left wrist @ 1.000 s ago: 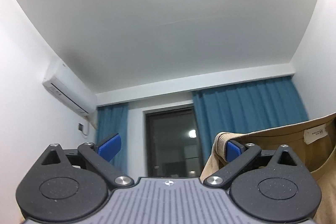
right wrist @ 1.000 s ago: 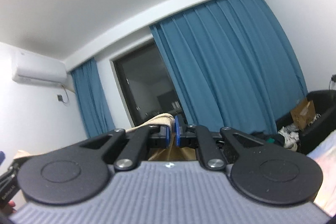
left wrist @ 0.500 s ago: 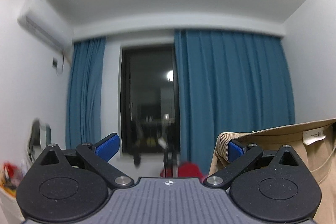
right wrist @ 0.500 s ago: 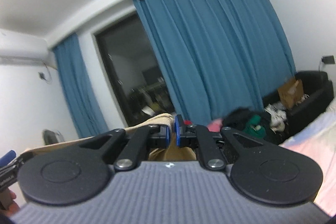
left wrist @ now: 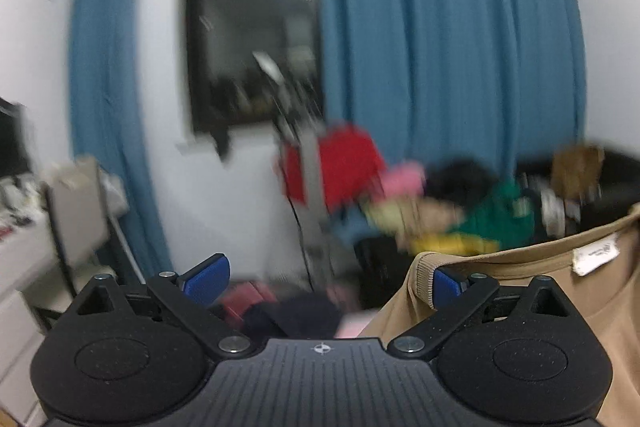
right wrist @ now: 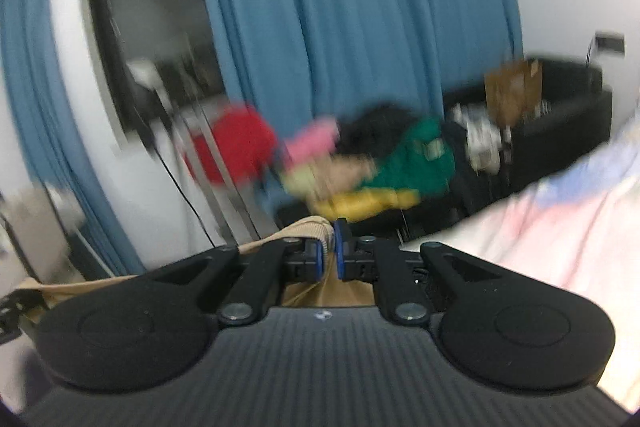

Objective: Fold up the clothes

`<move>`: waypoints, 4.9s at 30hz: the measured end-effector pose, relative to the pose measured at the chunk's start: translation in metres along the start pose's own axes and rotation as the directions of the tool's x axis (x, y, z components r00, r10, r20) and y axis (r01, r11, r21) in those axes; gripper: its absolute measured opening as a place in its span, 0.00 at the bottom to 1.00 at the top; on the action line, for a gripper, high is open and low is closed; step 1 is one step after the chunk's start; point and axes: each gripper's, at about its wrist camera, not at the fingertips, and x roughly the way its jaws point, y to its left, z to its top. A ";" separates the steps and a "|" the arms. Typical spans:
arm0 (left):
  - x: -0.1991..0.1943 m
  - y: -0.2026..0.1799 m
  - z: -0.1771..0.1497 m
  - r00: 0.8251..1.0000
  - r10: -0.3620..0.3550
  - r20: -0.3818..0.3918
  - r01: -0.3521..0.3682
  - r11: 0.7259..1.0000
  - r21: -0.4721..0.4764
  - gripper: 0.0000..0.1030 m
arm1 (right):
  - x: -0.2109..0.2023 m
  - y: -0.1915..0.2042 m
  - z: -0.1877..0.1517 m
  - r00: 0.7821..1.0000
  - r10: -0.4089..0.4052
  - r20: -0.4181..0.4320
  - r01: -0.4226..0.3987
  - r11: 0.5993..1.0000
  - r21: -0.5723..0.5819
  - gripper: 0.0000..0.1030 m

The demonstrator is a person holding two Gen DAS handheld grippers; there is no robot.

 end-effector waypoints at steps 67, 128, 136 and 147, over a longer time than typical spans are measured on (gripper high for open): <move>0.002 0.107 -0.163 0.956 0.058 -0.289 -0.174 0.902 -0.394 0.62 | -0.144 -0.054 -0.239 1.000 -0.011 0.024 0.012 0.998 -0.054 0.84; -0.151 0.123 -0.205 0.922 0.020 -0.386 -0.205 0.871 -0.447 0.44 | -0.131 -0.089 -0.230 0.998 -0.070 -0.001 0.070 0.994 0.086 0.84; -0.308 0.085 -0.255 0.865 -0.230 -0.447 -0.007 0.884 -0.468 0.56 | -0.160 -0.082 -0.227 0.998 -0.058 0.017 0.058 0.998 0.002 0.84; -0.376 0.037 -0.304 0.748 -0.399 -0.531 0.188 0.894 -0.407 0.56 | -0.249 -0.089 -0.225 0.998 -0.045 0.033 0.045 0.999 -0.012 0.84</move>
